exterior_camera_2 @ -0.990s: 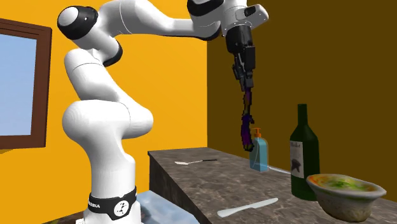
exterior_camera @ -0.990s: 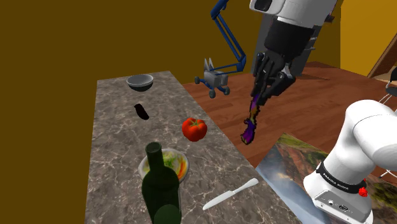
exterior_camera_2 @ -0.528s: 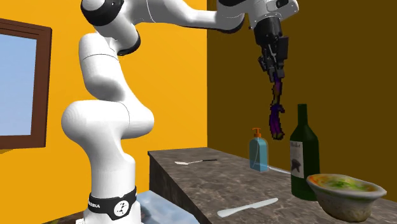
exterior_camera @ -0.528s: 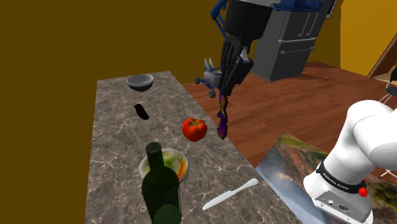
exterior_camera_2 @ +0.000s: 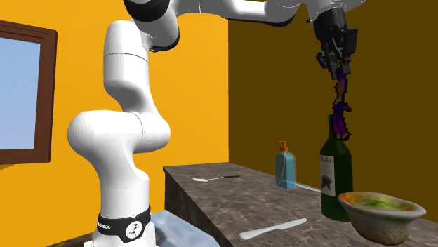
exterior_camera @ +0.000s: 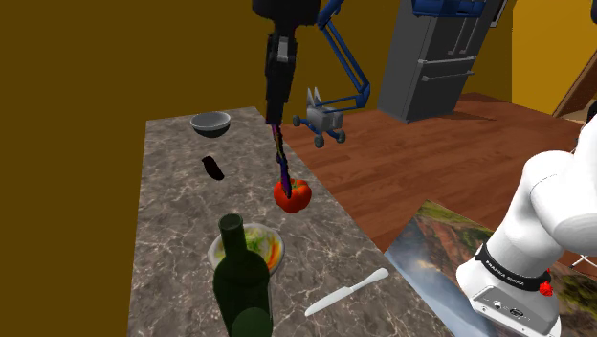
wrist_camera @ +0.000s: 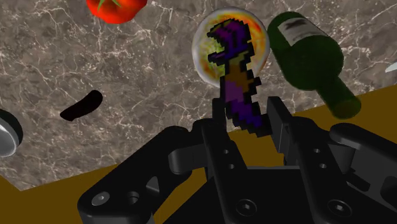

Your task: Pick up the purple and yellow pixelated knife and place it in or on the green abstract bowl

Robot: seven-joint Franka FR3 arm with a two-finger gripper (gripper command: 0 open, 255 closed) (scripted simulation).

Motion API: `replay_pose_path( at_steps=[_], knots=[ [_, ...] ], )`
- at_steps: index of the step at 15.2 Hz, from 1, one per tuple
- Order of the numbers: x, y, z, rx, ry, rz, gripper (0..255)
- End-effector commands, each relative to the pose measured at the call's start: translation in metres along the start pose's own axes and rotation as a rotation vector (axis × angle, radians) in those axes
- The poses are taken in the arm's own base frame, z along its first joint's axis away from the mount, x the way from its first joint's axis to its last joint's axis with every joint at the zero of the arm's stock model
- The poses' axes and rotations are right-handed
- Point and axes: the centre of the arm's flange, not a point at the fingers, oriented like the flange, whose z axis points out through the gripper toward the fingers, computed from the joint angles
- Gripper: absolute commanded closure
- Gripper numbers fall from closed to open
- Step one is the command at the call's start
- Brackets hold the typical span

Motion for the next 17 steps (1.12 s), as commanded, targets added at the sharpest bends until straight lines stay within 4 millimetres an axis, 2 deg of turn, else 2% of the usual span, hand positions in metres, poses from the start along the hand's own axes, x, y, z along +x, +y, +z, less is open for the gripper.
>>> replay_pose_path(
  at_steps=[1, 4, 17],
  knots=[
    [0.027, -0.001, -0.002, 0.001, 0.000, 0.002, 255],
    [0.070, 0.000, -0.009, 0.001, 0.000, 0.002, 255],
    [0.061, -0.005, 0.059, 0.001, 0.000, 0.002, 255]
  ],
)
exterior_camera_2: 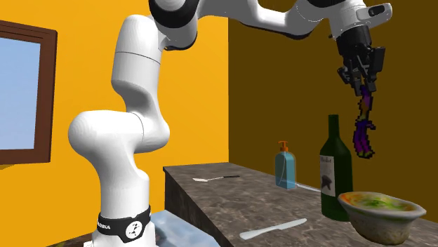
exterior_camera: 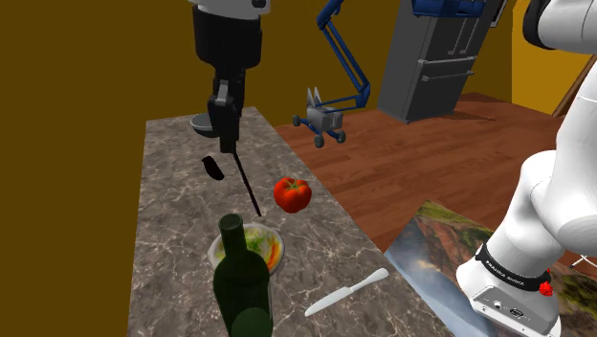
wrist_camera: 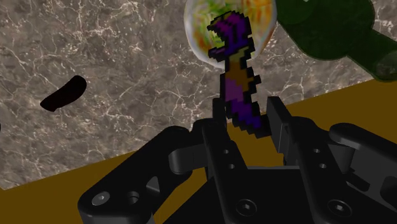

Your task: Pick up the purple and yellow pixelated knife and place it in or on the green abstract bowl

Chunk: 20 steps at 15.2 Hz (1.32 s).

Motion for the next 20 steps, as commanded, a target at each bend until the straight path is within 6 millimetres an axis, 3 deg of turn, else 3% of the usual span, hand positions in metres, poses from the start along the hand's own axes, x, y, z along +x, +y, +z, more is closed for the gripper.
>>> replay_pose_path(
  at_steps=[1, 17, 20],
  knots=[
    [-0.001, 0.000, 0.010, 0.000, 0.000, 0.000, 255],
    [-0.013, -0.005, 0.094, 0.000, 0.000, 0.000, 255],
    [-0.013, -0.005, 0.096, 0.000, 0.000, 0.000, 255]
  ],
)
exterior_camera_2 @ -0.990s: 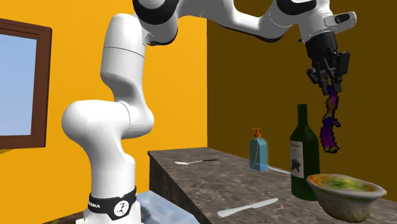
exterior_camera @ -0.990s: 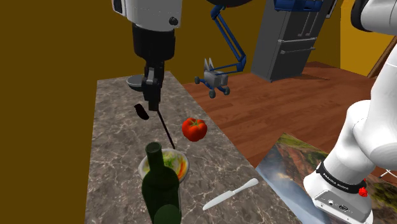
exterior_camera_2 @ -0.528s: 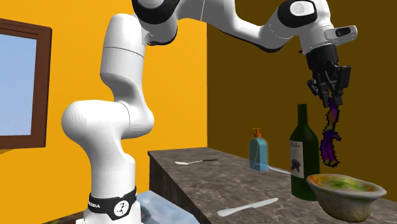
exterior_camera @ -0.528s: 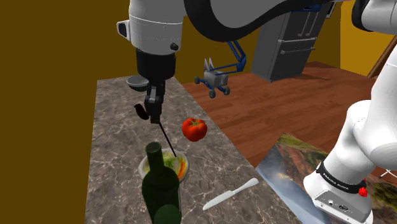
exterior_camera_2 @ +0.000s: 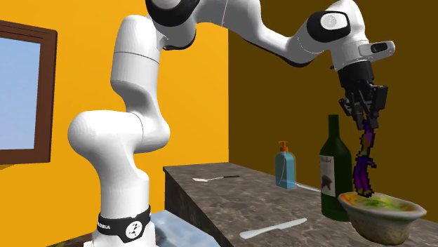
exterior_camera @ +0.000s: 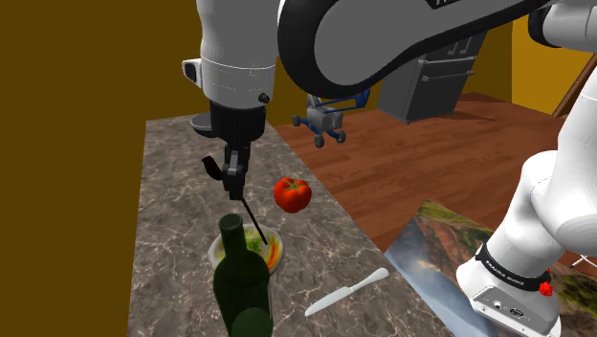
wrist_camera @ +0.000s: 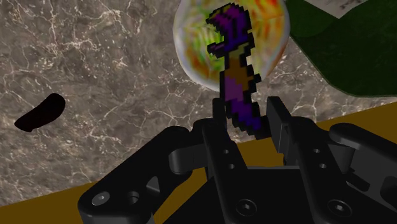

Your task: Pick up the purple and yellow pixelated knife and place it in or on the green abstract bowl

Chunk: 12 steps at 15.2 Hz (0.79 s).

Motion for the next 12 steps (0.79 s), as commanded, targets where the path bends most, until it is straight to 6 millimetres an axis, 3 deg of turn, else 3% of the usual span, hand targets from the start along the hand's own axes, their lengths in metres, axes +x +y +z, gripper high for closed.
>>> replay_pose_path(
  at_steps=[1, 5, 6, 11, 12],
  knots=[
    [0.000, 0.000, 0.001, 0.000, 0.000, 0.000, 255],
    [0.000, 0.000, 0.001, 0.000, 0.000, 0.000, 255],
    [0.000, 0.000, 0.001, 0.000, 0.000, 0.000, 0],
    [0.000, 0.000, 0.001, 0.000, 0.000, 0.000, 0],
    [0.000, 0.000, -0.012, 0.000, 0.000, 0.000, 0]
  ],
)
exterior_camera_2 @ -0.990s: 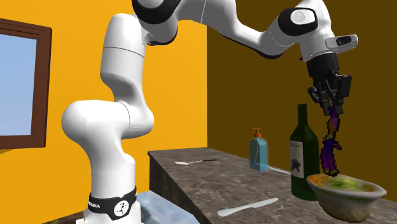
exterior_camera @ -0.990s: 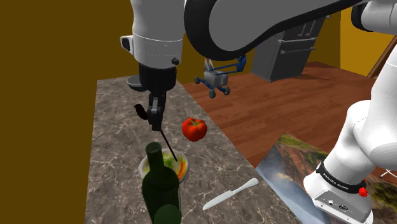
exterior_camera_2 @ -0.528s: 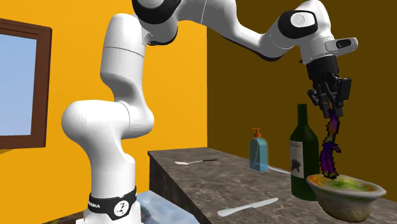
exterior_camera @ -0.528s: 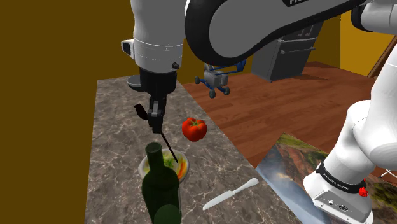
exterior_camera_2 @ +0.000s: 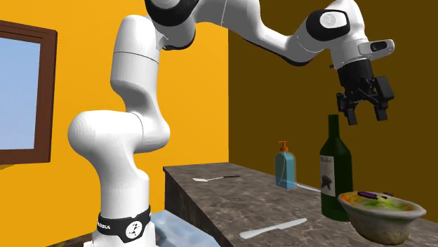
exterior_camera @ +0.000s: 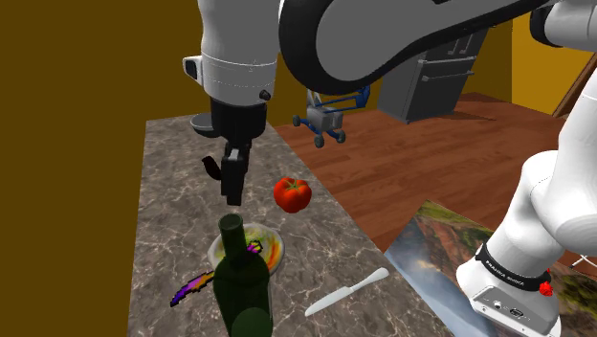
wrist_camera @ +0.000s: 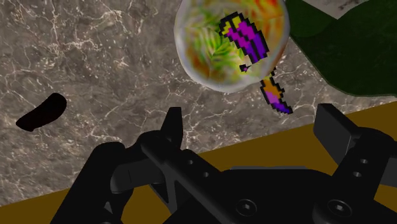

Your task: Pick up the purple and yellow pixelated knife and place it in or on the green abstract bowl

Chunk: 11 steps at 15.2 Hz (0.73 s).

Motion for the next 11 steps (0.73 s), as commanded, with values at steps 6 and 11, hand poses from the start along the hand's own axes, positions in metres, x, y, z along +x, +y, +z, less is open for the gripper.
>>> replay_pose_path(
  at_steps=[6, 11],
  knots=[
    [0.001, -0.001, -0.045, 0.000, 0.000, 0.000, 0],
    [0.001, -0.001, -0.045, 0.000, 0.000, 0.000, 0]
  ],
)
